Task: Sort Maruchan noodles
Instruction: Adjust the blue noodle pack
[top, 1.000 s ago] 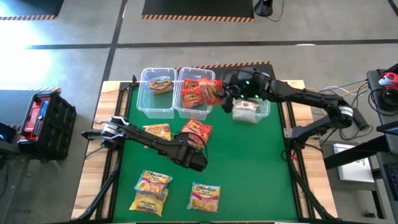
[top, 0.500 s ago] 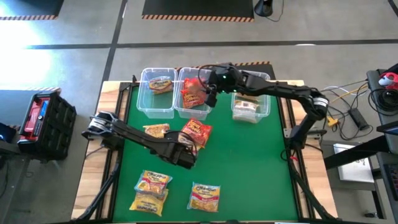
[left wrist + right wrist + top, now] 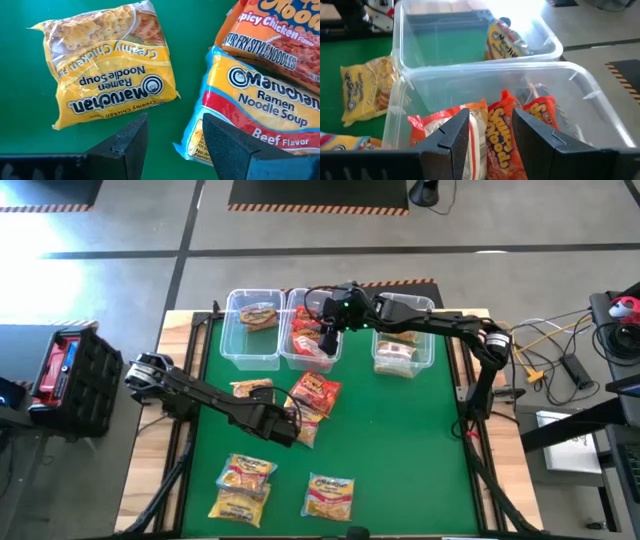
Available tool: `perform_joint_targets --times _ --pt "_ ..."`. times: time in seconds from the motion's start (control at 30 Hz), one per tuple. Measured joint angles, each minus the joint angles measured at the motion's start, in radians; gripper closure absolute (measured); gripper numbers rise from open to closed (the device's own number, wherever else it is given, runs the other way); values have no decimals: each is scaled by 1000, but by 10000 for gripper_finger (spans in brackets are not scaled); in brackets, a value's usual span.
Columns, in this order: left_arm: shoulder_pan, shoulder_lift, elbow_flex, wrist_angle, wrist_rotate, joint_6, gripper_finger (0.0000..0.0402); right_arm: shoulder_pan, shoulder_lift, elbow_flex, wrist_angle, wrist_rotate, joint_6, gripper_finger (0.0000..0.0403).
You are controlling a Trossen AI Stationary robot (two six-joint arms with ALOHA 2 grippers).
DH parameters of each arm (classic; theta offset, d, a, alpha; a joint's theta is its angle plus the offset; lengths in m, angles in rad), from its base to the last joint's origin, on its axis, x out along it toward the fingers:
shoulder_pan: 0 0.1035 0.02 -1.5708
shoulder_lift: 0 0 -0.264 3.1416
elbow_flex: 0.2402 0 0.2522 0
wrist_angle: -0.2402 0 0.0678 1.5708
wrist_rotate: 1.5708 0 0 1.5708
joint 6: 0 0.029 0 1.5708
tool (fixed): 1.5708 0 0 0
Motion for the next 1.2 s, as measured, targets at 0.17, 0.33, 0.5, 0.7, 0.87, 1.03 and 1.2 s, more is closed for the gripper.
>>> perform_joint_targets --times 0.17,0.33,0.5,0.7,0.87,1.03,1.2 --pt "10 -2 -4 10 0 -5 232 -11 -66 0 -27 7 52 264" --pt "35 -2 -3 38 2 -13 232 -17 -143 0 -185 19 64 264" --pt "89 -3 -3 225 73 168 232 -20 -230 0 -363 18 139 264" --pt "171 8 -2 385 113 362 232 -9 -288 -1 -675 15 182 264" --pt "220 -14 -2 335 156 407 232 11 -323 -18 -810 16 199 264" --pt "209 -59 -2 226 204 431 232 42 -392 -79 -808 15 217 264" --pt "203 -133 -2 41 192 384 232 67 -477 -184 -759 16 264 264"
